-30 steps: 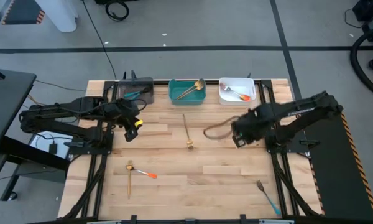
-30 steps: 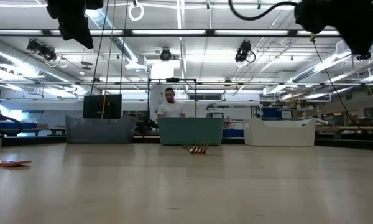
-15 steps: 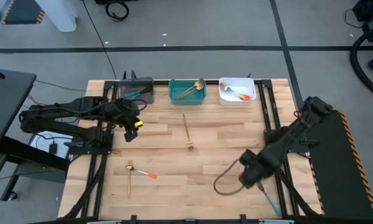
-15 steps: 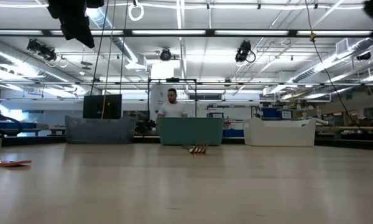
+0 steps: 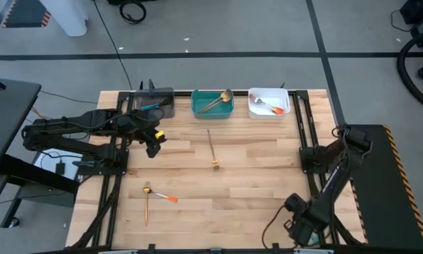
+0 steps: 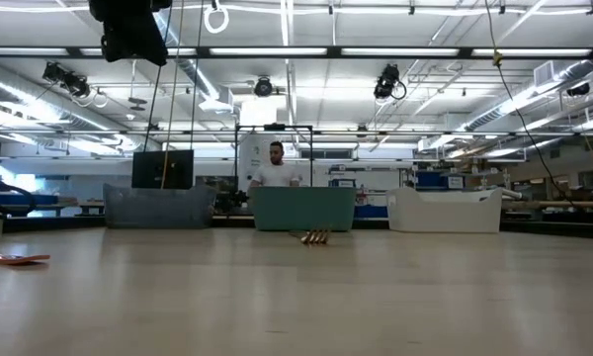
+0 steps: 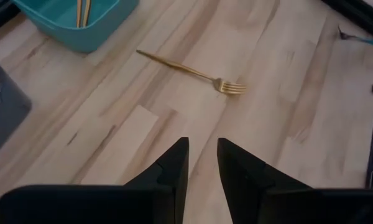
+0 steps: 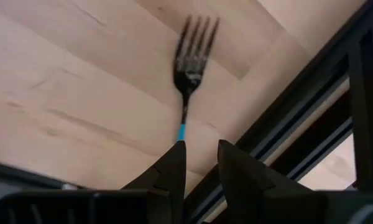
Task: Sort silverware by color (type)
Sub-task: Put the blue fork into the black bin
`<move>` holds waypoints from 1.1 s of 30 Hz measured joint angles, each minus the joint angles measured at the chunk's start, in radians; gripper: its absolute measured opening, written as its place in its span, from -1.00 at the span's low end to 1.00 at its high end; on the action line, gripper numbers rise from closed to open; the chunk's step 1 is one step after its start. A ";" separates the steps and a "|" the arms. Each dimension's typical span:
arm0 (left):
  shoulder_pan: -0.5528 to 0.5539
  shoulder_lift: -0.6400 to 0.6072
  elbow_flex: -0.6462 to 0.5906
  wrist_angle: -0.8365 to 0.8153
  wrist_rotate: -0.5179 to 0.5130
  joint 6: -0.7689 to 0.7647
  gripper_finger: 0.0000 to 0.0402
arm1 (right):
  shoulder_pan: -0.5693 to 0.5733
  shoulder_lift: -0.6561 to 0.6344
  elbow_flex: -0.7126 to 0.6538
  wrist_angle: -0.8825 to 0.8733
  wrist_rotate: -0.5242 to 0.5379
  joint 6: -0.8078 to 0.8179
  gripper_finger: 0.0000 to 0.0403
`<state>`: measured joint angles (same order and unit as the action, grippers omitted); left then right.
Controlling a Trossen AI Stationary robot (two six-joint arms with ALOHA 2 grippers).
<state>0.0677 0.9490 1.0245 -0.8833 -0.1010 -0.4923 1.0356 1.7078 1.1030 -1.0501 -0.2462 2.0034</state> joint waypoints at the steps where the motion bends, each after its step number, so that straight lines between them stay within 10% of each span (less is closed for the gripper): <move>1: 0.000 0.000 0.000 0.000 0.000 -0.014 -0.53 | 0.011 0.009 0.000 0.001 0.000 0.020 -0.50; 33: 0.000 0.000 0.000 -0.001 -0.002 -0.152 -0.53 | 0.071 0.080 -0.059 0.265 0.040 0.093 -0.50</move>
<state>0.0677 0.9493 1.0241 -0.8843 -0.1027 -0.6445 1.1061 1.7878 1.0439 -0.7851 -0.2061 2.0965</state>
